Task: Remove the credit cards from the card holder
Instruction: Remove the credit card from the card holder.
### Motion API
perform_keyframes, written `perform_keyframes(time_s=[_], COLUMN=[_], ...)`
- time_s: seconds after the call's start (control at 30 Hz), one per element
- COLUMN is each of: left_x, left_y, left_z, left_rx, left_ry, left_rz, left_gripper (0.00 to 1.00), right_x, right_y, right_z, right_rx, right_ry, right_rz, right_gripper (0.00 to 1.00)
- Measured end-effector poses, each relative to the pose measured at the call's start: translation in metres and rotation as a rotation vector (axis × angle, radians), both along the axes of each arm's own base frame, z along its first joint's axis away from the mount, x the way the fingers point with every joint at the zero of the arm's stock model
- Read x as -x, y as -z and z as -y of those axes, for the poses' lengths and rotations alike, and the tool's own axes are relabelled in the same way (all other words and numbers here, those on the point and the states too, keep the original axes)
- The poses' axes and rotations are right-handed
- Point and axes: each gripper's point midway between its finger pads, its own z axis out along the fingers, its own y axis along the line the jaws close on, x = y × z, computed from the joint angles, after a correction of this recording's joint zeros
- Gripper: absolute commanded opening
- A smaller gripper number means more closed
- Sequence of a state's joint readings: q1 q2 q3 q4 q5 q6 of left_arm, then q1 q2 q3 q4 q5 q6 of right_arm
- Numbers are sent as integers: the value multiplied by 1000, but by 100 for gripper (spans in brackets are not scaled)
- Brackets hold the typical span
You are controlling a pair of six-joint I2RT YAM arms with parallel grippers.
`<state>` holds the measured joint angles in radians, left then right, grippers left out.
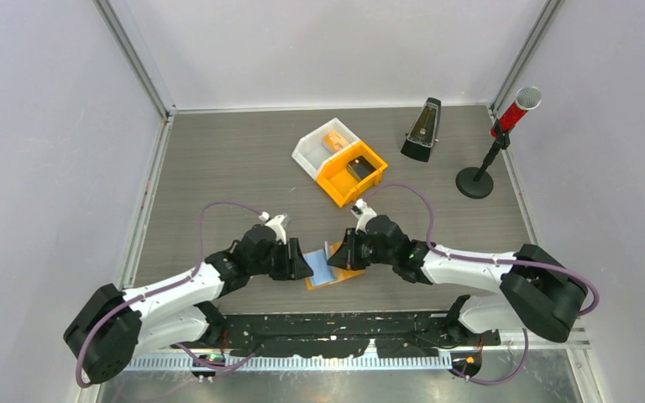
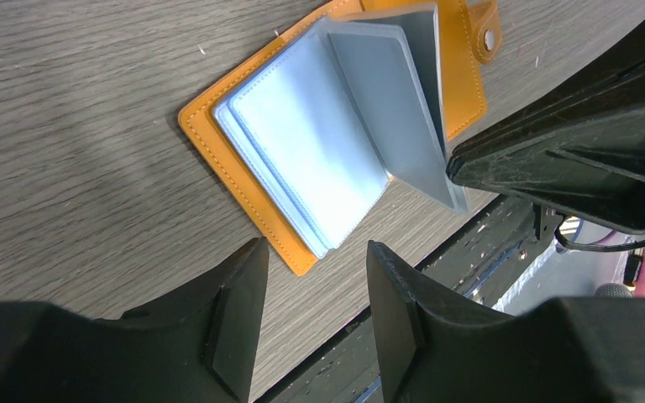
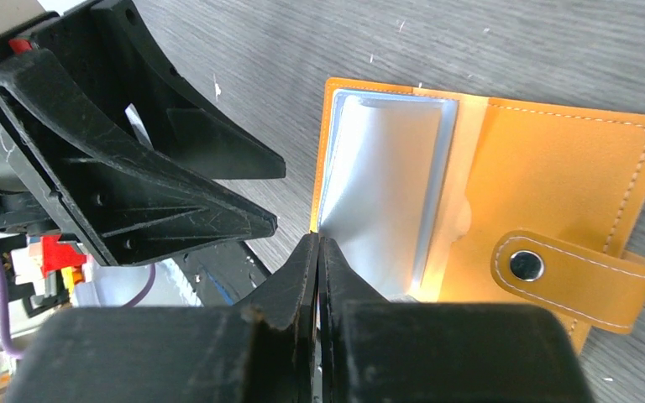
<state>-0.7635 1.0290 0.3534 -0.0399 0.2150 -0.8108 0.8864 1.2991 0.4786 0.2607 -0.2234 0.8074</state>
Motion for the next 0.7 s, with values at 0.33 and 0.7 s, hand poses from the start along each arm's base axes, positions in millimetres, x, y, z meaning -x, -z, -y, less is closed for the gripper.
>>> perform_keyframes(time_s=[0.33,0.7], left_x=[-1,-7], left_y=[-4,-14], left_z=[-5,-1], left_rx=[-11,-7], left_ry=[-23,-31], left_rz=[13,24], left_gripper=[49,48], right_x=[8,8], right_y=[3,5], right_z=[-8,-5], right_rx=[-50,-42], right_ry=[-28,-9], right_rz=[-48,-58], right_gripper=[5,5])
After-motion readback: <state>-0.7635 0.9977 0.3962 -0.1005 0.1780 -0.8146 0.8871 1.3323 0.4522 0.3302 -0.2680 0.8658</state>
